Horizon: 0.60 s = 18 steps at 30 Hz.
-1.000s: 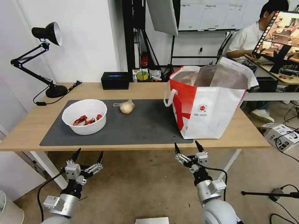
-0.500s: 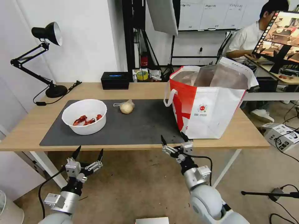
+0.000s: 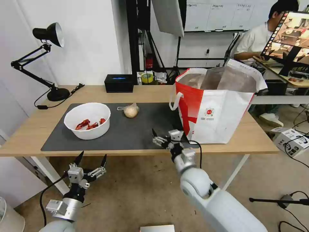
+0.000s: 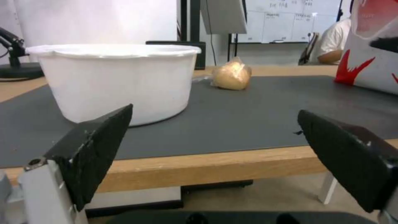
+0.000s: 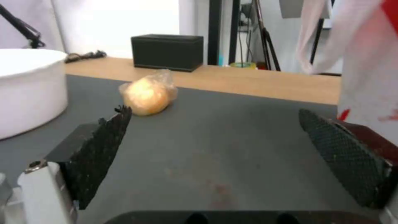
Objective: Pick up the trash from the table and place it into the takeout bag.
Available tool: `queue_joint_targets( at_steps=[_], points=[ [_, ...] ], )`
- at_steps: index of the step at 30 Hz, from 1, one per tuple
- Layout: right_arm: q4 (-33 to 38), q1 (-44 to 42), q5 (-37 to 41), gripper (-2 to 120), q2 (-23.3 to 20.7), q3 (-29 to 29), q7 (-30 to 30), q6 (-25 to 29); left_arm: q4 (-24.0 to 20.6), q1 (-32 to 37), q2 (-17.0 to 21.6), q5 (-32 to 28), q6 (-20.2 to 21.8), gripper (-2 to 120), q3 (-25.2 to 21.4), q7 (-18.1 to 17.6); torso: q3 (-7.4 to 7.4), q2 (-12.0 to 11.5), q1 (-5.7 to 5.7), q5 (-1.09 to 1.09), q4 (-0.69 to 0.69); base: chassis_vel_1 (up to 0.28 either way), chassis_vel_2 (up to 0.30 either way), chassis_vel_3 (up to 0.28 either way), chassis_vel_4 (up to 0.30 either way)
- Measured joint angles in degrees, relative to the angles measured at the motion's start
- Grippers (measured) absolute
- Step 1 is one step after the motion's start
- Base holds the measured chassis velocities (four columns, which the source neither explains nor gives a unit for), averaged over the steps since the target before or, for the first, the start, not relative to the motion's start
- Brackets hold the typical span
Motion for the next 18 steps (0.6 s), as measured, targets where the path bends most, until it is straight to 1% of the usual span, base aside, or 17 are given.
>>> queue_joint_targets(
  at_steps=[1, 4, 5, 8, 9, 11, 12, 15, 18],
  points=[
    [0.0, 0.0, 0.0, 100, 0.0, 0.0, 0.0, 0.0, 0.0, 0.0, 0.0, 0.0, 0.0, 100, 0.0, 0.0, 0.0, 0.0, 0.0, 0.0, 0.0, 0.0, 0.0, 0.0, 0.0],
    [-2.8, 4.5, 2.7, 100, 0.9, -1.3, 1.2, -2.0, 0.2, 0.0, 0.3, 0.0, 0.0, 100, 0.0, 0.0, 0.0, 0.0, 0.0, 0.0, -0.01, 0.0, 0.0, 0.0, 0.0],
    [-2.8, 4.5, 2.7, 100, 0.9, -1.3, 1.2, -2.0, 0.2, 0.0, 0.3, 0.0, 0.0, 100, 0.0, 0.0, 0.0, 0.0, 0.0, 0.0, -0.01, 0.0, 0.0, 0.0, 0.0],
    [-6.3, 9.0, 5.3, 100, 2.3, -2.5, 2.5, -3.7, 0.4, -0.2, 0.6, -0.2, 0.0, 100, 0.1, 0.0, 0.0, 0.0, 0.0, 0.0, -0.01, 0.0, 0.0, 0.0, 0.0],
    [-6.3, 9.0, 5.3, 100, 2.3, -2.5, 2.5, -3.7, 0.4, -0.2, 0.6, -0.2, 0.0, 100, 0.1, 0.0, 0.0, 0.0, 0.0, 0.0, -0.01, 0.0, 0.0, 0.0, 0.0],
    [-9.4, 12.5, 6.9, 100, 4.0, -3.2, 3.1, -4.6, 0.5, -0.3, 0.8, -0.7, 0.0, 100, 0.1, 0.0, 0.0, 0.0, 0.0, 0.0, -0.01, 0.0, 0.0, 0.0, 0.0],
    [-9.4, 12.5, 6.9, 100, 4.0, -3.2, 3.1, -4.6, 0.5, -0.3, 0.8, -0.7, 0.0, 100, 0.1, 0.0, 0.0, 0.0, 0.0, 0.0, -0.01, 0.0, 0.0, 0.0, 0.0],
    [-13.1, 16.7, 8.4, 100, 6.3, -3.9, 3.5, -5.9, 0.6, -0.2, 1.1, -1.0, 0.0, 100, -0.1, 0.0, 0.0, 0.0, 0.0, 0.0, -0.01, 0.0, 0.0, 0.0, 0.0],
    [-15.3, 19.0, 9.0, 100, 7.6, -4.2, 3.6, -6.7, 0.6, -0.2, 1.1, -1.1, 0.0, 100, -0.2, -0.1, 0.0, 0.0, 0.0, 0.0, 0.0, 0.0, 0.0, 0.0, 0.0]
  ],
)
